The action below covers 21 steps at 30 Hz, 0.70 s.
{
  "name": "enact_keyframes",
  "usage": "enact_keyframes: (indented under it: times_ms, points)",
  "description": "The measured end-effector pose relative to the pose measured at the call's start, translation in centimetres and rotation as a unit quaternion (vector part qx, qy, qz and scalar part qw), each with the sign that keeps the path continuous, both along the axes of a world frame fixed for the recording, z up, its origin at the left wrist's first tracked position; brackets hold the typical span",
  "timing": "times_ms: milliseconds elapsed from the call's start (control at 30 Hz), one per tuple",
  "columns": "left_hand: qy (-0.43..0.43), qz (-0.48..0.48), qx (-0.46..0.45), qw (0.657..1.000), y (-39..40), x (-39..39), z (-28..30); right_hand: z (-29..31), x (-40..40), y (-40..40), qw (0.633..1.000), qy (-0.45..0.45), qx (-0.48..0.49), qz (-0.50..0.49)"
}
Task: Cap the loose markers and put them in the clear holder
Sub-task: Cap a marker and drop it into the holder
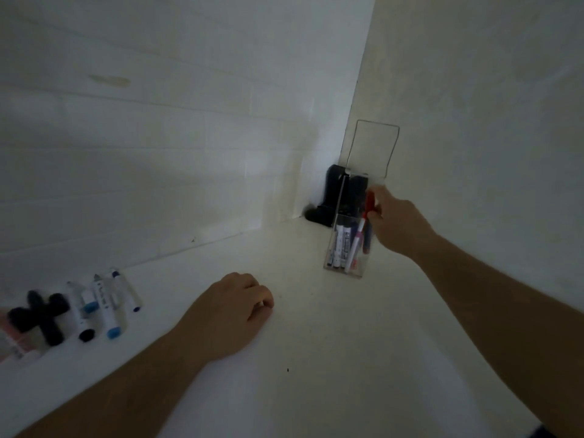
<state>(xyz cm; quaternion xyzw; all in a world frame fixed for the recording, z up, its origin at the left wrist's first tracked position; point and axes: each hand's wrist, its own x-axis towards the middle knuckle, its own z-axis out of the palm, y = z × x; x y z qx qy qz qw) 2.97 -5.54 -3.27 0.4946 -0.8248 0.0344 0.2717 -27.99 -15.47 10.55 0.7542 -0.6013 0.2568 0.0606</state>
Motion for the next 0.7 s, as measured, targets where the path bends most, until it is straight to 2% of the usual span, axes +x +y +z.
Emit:
enact_keyframes:
  times_ms: [133, 233, 367, 600, 700]
  points:
    - [0.001, -0.001, -0.002, 1.0, -0.03, 0.1, -0.17, -0.61, 0.1, 0.01, 1.0, 0.005, 0.001, -0.009]
    - [0.005, -0.003, -0.001, 1.0, -0.15, 0.13, -0.27, -0.84, -0.02, 0.11, 0.999, -0.023, -0.034, -0.017]
    - [-0.002, 0.0, -0.005, 1.0, -0.31, 0.11, -0.35, -0.89, -0.17, -0.11, 0.997, -0.018, -0.074, -0.032]
    - [0.009, -0.003, 0.002, 1.0, -0.45, 0.26, -0.5, -0.97, 0.02, 0.26, 0.989, -0.092, -0.115, -0.025]
    - [0.01, -0.002, 0.001, 1.0, -0.47, 0.3, -0.57, -0.68, -0.12, -0.21, 0.984, -0.093, -0.142, -0.049]
